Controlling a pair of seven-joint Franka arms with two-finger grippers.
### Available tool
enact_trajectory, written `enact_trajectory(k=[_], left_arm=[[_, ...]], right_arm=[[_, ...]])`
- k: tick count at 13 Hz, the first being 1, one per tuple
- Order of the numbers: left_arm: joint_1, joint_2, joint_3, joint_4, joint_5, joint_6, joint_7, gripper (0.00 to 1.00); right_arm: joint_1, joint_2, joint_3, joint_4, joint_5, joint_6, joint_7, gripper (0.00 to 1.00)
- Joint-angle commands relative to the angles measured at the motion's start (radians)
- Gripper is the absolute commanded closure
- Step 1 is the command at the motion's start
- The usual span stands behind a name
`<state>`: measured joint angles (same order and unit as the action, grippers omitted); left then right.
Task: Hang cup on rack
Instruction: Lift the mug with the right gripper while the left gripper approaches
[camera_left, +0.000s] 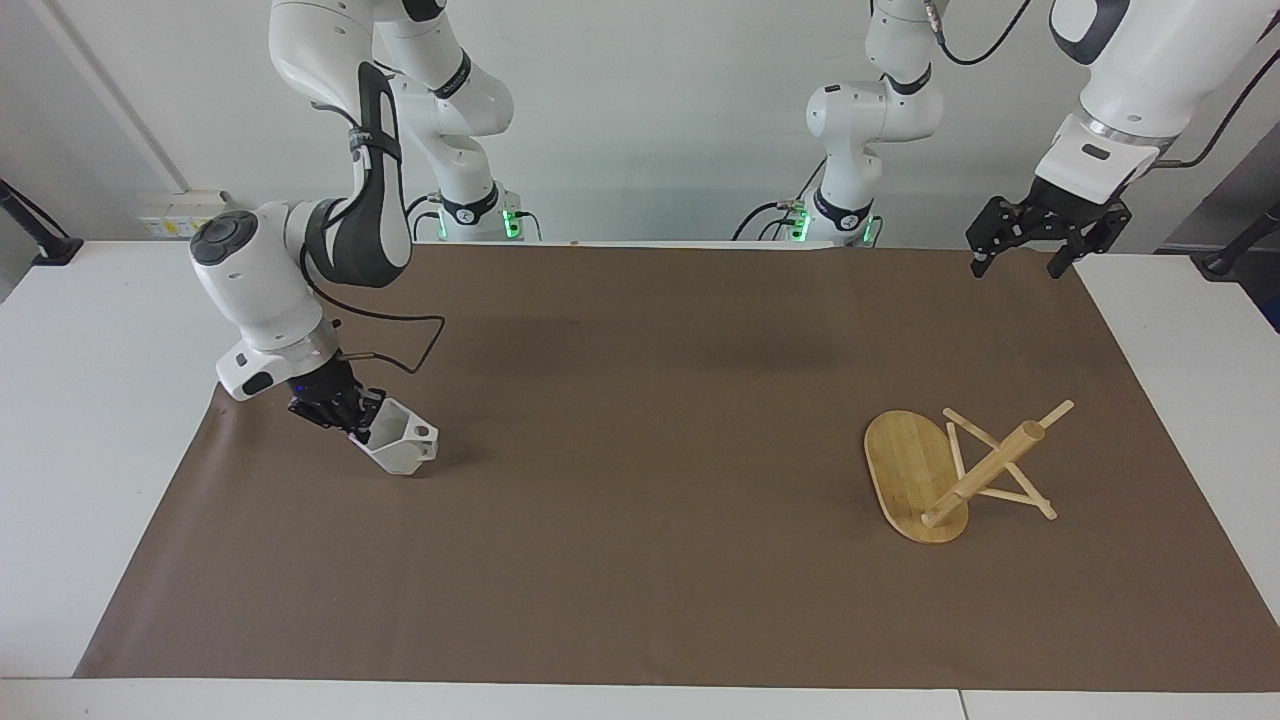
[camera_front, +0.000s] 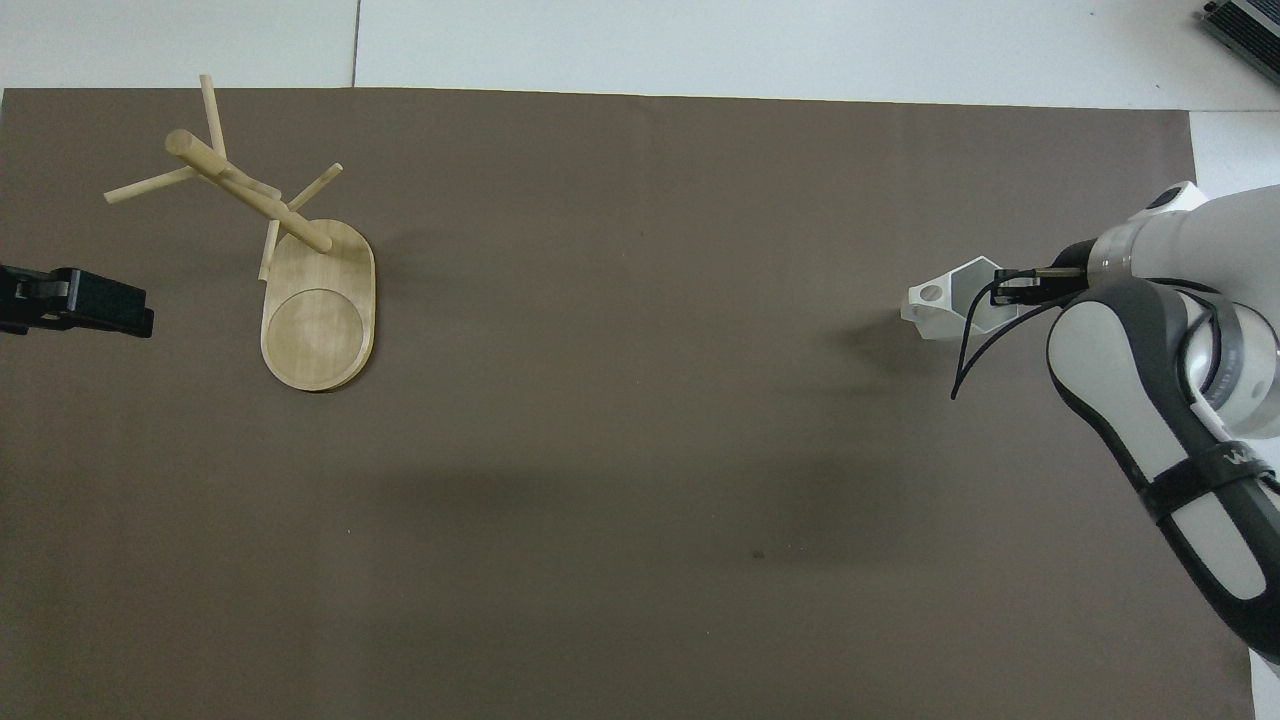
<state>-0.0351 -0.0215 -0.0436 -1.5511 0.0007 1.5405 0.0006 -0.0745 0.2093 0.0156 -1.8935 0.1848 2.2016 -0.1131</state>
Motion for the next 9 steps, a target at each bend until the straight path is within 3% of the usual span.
enact_trajectory(k=[1,6,9], left_arm=[[-0.006,-0.024,0.008,-0.026,-0.002,-0.002,-0.001,0.0],[-0.014,-0.031,0.005,-0.026,-0.002,-0.077,-0.043,0.0],[-0.019,-0.057,-0.001,-0.07,-0.008,-0.086,-0.25,0.0]], right_arm=[[-0.01,-0.027,0.044,0.08,0.086,-0.12,-0.005,1.0],[-0.01,-0.145,0.154,0.123,0.126,-0.223,-0.002,1.0],[-0.01,-0.179,0.184,0.177,0.301,-0.284,0.0,1.0]])
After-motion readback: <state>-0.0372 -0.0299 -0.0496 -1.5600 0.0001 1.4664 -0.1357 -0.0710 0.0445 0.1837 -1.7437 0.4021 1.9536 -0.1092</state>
